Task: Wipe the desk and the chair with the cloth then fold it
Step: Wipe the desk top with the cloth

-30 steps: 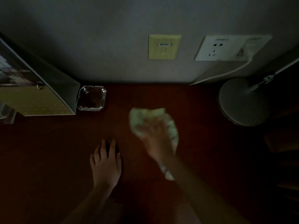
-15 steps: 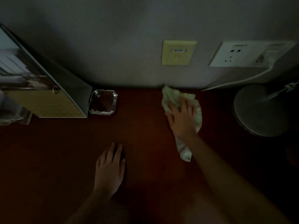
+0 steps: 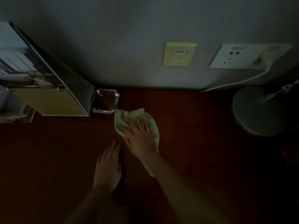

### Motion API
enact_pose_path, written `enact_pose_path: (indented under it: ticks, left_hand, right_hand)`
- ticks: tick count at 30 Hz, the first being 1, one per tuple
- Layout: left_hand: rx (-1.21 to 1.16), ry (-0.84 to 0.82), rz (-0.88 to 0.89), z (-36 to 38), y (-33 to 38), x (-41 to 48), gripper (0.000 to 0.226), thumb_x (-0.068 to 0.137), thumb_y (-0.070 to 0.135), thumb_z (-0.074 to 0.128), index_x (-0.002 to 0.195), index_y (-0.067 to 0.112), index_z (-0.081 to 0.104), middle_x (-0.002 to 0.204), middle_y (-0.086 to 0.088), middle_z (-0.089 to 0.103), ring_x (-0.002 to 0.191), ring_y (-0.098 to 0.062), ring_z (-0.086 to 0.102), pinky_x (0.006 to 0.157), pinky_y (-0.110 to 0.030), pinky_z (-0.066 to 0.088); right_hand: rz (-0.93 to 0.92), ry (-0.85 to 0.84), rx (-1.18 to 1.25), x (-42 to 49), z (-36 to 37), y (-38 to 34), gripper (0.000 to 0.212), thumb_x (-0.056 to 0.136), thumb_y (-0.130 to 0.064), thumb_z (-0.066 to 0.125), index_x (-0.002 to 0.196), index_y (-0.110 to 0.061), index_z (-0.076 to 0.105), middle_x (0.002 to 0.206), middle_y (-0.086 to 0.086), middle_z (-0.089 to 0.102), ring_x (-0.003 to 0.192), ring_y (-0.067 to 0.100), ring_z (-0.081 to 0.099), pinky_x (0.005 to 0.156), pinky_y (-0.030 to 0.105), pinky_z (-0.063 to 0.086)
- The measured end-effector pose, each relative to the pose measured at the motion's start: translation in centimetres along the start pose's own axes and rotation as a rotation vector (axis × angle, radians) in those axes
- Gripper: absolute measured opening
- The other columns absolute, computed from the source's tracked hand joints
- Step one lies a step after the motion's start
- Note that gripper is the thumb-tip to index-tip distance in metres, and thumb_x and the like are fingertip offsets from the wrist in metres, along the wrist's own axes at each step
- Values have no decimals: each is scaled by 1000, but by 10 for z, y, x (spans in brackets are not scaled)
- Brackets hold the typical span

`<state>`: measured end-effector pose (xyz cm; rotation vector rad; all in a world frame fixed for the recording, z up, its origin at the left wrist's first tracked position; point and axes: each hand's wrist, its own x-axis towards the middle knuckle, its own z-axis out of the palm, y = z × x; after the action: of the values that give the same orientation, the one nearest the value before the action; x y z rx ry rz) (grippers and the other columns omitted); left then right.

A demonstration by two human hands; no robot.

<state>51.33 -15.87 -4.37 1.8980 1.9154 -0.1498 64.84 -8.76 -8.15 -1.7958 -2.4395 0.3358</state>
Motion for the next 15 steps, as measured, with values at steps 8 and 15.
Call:
enact_pose_path:
  ticks: [8, 15]
  left_hand:
    - [41, -128, -13, -1, 8, -15, 59, 100, 37, 31, 151, 25, 5, 159, -2, -2, 146, -22, 4, 116, -43, 18]
    - [90, -198, 15, 8, 13, -52, 60, 100, 39, 32, 151, 25, 3, 159, -4, -2, 146, -23, 7, 115, -44, 22]
  right_hand:
    - [691, 73, 15, -122, -19, 131, 54, 91, -46, 26, 137, -25, 46, 144, 13, 43, 132, 40, 38, 107, 58, 23]
    - [1164, 141, -88, -290, -44, 196, 53, 99, -46, 23, 142, -20, 40, 146, 16, 40, 132, 39, 36, 109, 53, 24]
